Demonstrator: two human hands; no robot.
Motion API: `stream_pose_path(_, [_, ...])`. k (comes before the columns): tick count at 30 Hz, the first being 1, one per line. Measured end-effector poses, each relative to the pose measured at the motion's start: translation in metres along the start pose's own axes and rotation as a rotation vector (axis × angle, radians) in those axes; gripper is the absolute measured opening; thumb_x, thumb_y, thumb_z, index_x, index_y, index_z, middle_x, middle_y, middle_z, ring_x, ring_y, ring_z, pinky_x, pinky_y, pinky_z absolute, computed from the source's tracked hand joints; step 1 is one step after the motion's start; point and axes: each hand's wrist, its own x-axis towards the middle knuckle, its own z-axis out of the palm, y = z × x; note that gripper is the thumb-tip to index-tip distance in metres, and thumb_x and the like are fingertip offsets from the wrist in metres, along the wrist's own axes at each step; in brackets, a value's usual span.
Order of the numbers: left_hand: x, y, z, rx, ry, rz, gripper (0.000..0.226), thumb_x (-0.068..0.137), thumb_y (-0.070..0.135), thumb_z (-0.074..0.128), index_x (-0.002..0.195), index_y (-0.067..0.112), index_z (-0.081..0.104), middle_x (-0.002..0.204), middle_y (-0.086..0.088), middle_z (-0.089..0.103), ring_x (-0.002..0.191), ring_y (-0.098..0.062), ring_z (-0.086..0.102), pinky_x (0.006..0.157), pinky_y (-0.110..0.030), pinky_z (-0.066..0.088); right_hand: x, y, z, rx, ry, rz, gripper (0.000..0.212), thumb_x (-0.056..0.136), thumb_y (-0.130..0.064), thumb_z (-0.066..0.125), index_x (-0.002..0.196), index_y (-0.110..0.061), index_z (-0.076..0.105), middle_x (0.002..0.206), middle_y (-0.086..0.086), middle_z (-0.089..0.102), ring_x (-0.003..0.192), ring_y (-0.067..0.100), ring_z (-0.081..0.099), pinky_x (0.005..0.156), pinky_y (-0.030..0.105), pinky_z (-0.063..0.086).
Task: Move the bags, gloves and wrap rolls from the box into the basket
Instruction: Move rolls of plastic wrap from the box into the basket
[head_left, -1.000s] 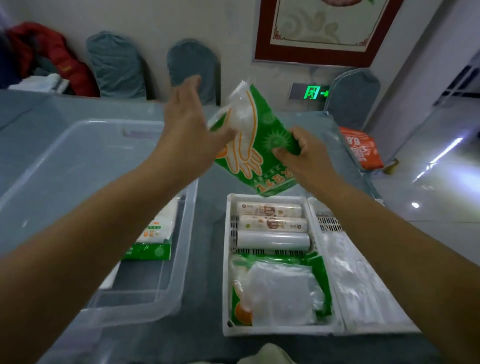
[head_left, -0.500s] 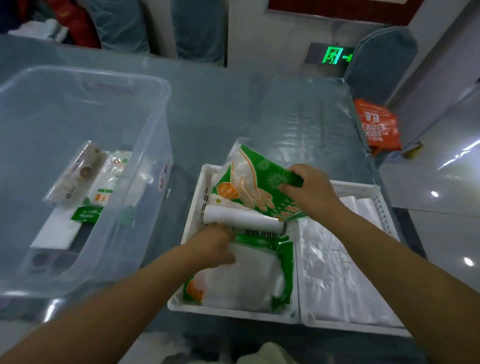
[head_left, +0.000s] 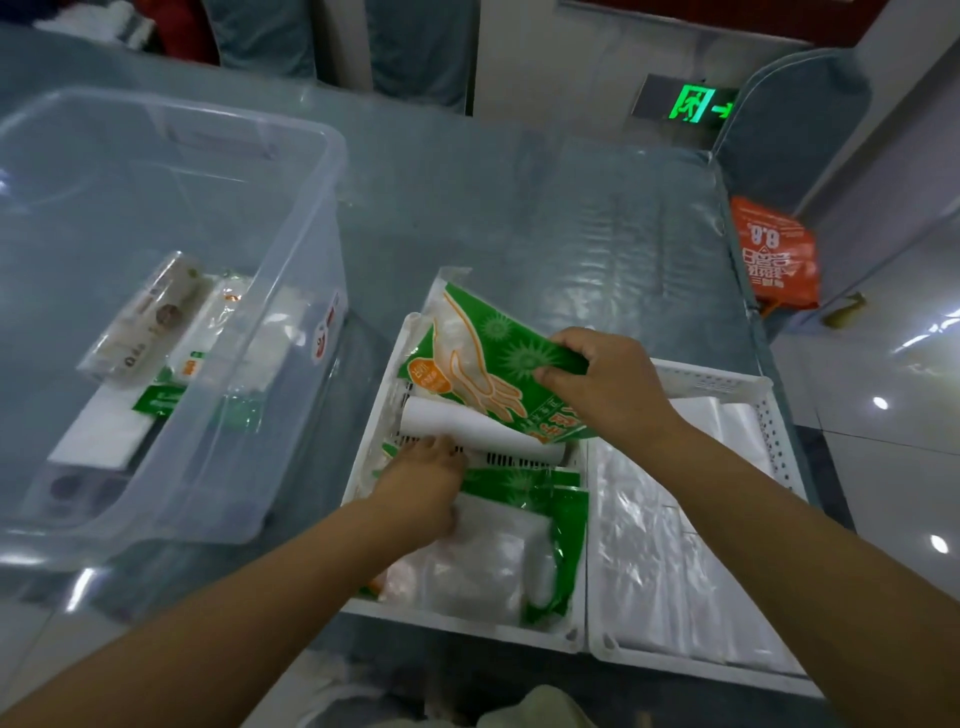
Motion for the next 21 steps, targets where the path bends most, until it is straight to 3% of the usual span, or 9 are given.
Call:
stream_pose_path(4, [-0.014, 0.001, -0.001, -0.002, 0.085, 0.012, 0.046, 0.072, 0.026, 0.065, 0.115, 0.016, 0.052, 0.116, -0.007, 0.054, 0.103, -0.028, 0.052, 0.087, -0.036, 0.042, 0.004, -0.014, 0.004, -0.014, -0.078, -0.055, 0.012, 0.076, -0.031, 0.069, 0.087, -0.03, 0.067, 0.073, -0.014, 0.064, 0.069, 0.006, 0.062, 0.063, 0.031, 0.052])
stream_pose_path(7, [-0.026, 0.0, 0.001, -0.031, 0.135, 0.012, 0.041, 0.071, 0.025, 0.065, 0.11, 0.019, 0.052, 0.11, -0.004, 0.061, 0.1, -0.027, 0.055, 0.084, -0.033, 0.04, 0.005, -0.019, 0.016, -0.219, -0.221, -0.121, 0.015, 0.078, -0.035, 0.066, 0.09, -0.025, 0.064, 0.08, -0.005, 0.064, 0.072, 0.014, 0.057, 0.06, 0.03, 0.043])
stream_pose_path(11, [-0.037, 0.0, 0.005, -0.037, 0.228, 0.099, 0.045, 0.07, 0.023, 0.068, 0.112, 0.016, 0.054, 0.115, -0.004, 0.063, 0.109, -0.024, 0.055, 0.099, -0.033, 0.034, 0.002, -0.019, 0.039, -0.455, -0.429, -0.18, 0.017, 0.081, -0.037, 0.063, 0.093, -0.025, 0.062, 0.085, -0.003, 0.058, 0.078, 0.017, 0.05, 0.062, 0.03, 0.036])
stream_pose_path(17, [-0.044, 0.001, 0.007, -0.061, 0.266, 0.104, 0.04, 0.076, 0.026, 0.065, 0.113, 0.021, 0.049, 0.117, 0.001, 0.061, 0.108, -0.02, 0.054, 0.101, -0.032, 0.032, -0.008, 0.001, 0.067, -0.347, -0.641, -0.033, 0.021, 0.081, -0.032, 0.067, 0.097, -0.019, 0.065, 0.087, -0.001, 0.06, 0.079, 0.017, 0.054, 0.061, 0.027, 0.039])
stream_pose_path(21, [-0.041, 0.0, 0.007, -0.07, 0.242, 0.088, 0.043, 0.077, 0.027, 0.066, 0.115, 0.022, 0.047, 0.119, 0.002, 0.059, 0.11, -0.019, 0.051, 0.103, -0.033, 0.031, -0.01, 0.009, 0.073, -0.281, -0.658, 0.025, 0.022, 0.081, -0.031, 0.067, 0.099, -0.018, 0.064, 0.088, 0.0, 0.061, 0.078, 0.017, 0.056, 0.063, 0.027, 0.043])
